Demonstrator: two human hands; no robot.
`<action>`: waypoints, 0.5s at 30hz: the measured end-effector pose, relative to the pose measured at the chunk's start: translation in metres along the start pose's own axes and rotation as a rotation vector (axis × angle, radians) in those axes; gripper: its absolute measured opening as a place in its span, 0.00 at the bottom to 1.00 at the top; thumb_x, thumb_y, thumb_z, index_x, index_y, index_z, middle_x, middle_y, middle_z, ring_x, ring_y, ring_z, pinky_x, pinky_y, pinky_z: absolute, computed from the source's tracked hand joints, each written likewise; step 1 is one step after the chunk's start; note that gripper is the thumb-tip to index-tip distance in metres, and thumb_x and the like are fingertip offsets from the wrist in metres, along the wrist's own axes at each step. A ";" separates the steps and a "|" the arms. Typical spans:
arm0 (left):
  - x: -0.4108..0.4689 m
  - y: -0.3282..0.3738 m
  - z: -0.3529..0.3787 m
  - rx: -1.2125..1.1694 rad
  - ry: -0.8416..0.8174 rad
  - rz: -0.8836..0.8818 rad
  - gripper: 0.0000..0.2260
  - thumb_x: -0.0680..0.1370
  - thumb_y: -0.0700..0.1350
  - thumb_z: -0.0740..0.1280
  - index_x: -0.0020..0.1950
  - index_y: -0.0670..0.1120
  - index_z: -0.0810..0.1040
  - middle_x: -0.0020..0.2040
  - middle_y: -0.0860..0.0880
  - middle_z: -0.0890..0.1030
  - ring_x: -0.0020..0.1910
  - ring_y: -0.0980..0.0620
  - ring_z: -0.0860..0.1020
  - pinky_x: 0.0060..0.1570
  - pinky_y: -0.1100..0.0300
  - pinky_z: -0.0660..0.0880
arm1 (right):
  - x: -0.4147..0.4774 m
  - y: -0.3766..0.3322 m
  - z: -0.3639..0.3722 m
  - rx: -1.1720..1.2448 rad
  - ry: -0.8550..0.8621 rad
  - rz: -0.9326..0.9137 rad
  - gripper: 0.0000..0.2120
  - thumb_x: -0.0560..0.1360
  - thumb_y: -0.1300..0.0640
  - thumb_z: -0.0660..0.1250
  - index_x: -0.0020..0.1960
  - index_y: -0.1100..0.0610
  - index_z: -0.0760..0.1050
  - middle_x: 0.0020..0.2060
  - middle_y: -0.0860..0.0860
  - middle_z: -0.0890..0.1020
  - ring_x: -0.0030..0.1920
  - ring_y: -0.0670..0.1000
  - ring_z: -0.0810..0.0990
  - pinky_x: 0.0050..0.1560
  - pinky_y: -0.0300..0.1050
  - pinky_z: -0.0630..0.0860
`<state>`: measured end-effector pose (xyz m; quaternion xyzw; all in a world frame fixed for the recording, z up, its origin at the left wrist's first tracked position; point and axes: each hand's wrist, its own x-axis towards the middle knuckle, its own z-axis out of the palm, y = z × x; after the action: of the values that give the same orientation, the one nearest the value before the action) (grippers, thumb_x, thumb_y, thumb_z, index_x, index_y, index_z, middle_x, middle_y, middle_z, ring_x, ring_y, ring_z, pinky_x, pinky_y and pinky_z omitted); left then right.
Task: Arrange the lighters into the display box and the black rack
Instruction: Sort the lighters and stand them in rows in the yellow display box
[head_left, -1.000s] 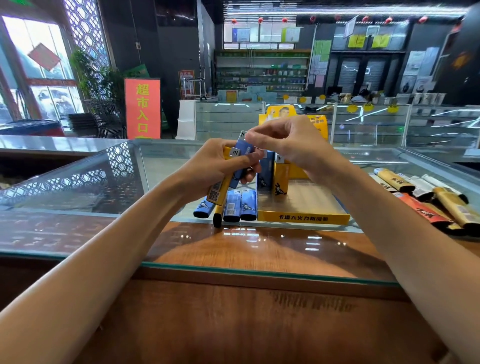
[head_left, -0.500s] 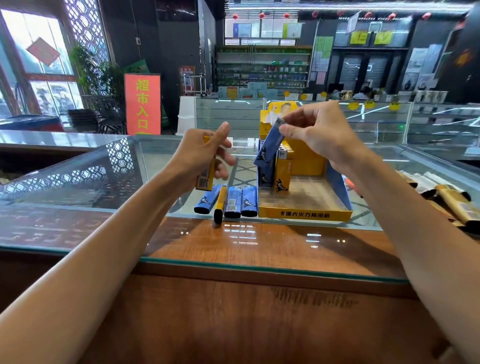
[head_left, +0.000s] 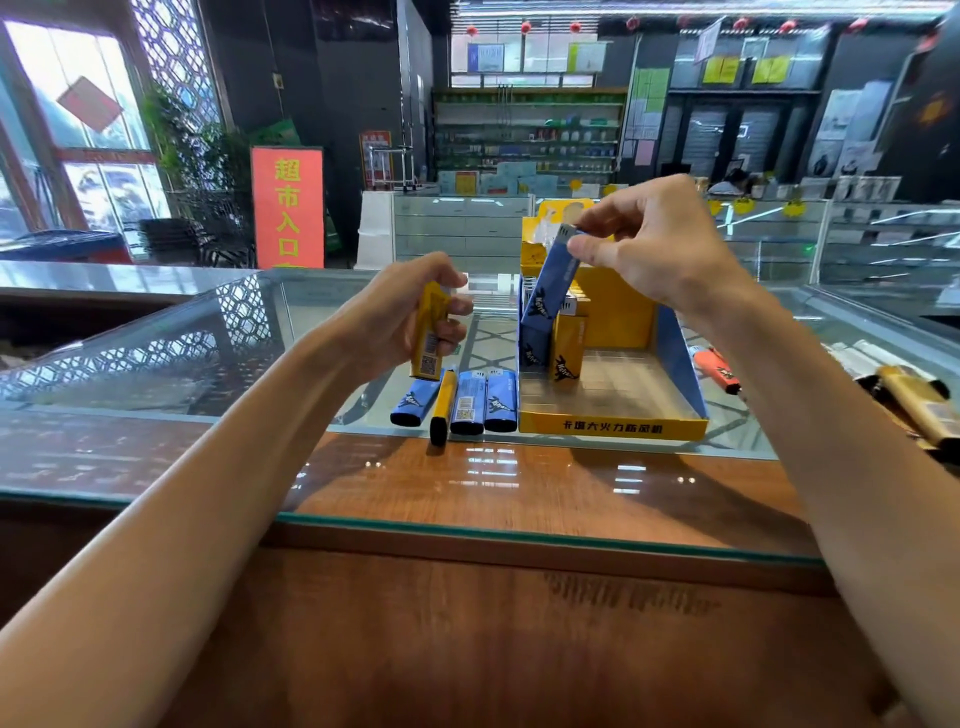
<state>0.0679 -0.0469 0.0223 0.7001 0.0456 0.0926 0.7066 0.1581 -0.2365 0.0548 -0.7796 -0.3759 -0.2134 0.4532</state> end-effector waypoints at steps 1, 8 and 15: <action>0.000 0.000 0.000 -0.005 -0.036 -0.006 0.09 0.75 0.39 0.57 0.55 0.42 0.65 0.31 0.50 0.70 0.27 0.56 0.67 0.27 0.65 0.67 | 0.000 0.000 -0.001 -0.014 -0.003 -0.002 0.07 0.70 0.59 0.74 0.49 0.56 0.82 0.39 0.50 0.81 0.36 0.42 0.75 0.36 0.31 0.71; 0.001 -0.002 0.001 -0.030 -0.088 0.045 0.11 0.76 0.31 0.59 0.57 0.32 0.73 0.41 0.43 0.74 0.36 0.54 0.76 0.36 0.64 0.76 | -0.002 0.003 0.012 -0.144 -0.084 -0.056 0.09 0.70 0.59 0.74 0.50 0.59 0.82 0.39 0.50 0.80 0.31 0.38 0.70 0.28 0.23 0.63; -0.003 -0.003 0.002 -0.033 -0.218 0.064 0.14 0.79 0.39 0.59 0.60 0.31 0.71 0.44 0.43 0.82 0.42 0.51 0.81 0.46 0.59 0.80 | -0.008 0.002 0.022 -0.287 -0.151 -0.158 0.11 0.68 0.58 0.76 0.49 0.57 0.83 0.40 0.49 0.82 0.36 0.41 0.75 0.33 0.22 0.66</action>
<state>0.0651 -0.0493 0.0195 0.6953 -0.0554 0.0389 0.7155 0.1539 -0.2210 0.0372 -0.8182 -0.4345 -0.2405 0.2898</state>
